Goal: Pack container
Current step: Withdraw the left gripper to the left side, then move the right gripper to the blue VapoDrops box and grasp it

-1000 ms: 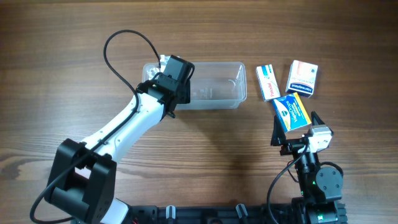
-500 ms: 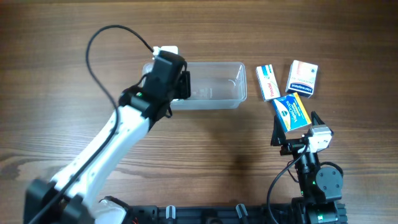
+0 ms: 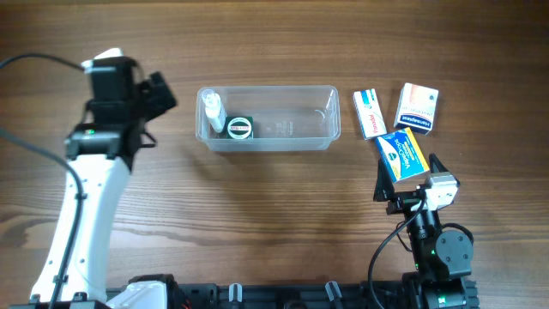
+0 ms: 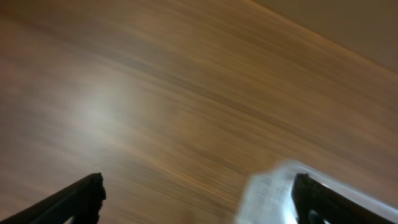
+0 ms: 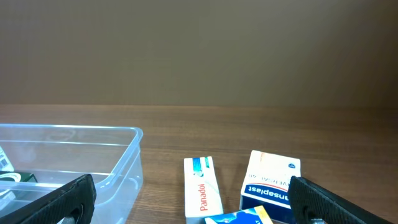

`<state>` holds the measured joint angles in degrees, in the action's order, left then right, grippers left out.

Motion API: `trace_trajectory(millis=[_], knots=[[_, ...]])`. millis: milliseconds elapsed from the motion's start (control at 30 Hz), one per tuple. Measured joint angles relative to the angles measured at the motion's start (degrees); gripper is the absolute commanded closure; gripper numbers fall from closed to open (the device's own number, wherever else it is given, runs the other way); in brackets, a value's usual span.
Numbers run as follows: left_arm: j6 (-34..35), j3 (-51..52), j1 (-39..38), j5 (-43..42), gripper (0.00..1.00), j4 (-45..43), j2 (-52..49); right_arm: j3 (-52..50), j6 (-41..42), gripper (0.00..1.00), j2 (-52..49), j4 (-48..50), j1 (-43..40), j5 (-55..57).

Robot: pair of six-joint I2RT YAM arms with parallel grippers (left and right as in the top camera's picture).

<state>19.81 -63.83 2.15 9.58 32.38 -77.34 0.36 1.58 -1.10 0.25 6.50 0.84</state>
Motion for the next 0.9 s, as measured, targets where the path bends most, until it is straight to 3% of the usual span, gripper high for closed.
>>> trace_trajectory(millis=[167, 900], knots=[[0.0, 0.0, 6.3, 0.0, 0.0, 1.5, 0.0, 0.0, 0.0, 0.0, 0.0, 0.0, 0.0, 0.0], [0.0, 0.0, 6.5, 0.0, 0.0, 1.7, 0.0, 0.0, 1.5, 0.0, 0.0, 1.1, 0.0, -1.8]])
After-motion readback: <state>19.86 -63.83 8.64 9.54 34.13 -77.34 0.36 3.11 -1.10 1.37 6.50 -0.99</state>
